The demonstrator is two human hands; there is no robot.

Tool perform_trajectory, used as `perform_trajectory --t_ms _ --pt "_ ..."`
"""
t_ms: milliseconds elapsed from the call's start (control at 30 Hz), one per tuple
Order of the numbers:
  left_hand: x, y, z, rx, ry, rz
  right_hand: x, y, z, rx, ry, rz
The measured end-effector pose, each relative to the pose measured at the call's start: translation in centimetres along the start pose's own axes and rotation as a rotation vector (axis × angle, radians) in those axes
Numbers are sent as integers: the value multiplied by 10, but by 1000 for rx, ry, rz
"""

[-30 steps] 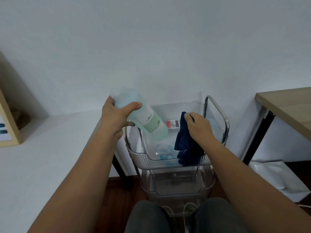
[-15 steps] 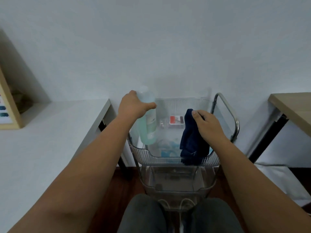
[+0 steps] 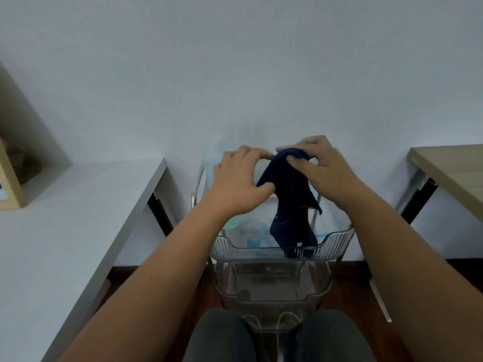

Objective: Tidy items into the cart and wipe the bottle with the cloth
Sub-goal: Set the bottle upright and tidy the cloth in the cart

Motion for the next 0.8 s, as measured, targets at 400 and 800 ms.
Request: perform_trajectory --t_ms 400,800 --pt "-53 -23 -26 76 298 -133 -41 2 34 -40 104 -108" --pt "-89 -30 -2 -42 46 -102 -64 3 5 398 501 -25"
Point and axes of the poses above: each hand's wrist, its own y-axis away from the middle knuckle, its own x-axis out of the palm, z = x × y, the point moved 2 cm from there along -y, towards the middle knuckle, and after that the axes turned 15 degrees about z, right-handed, at the moved point
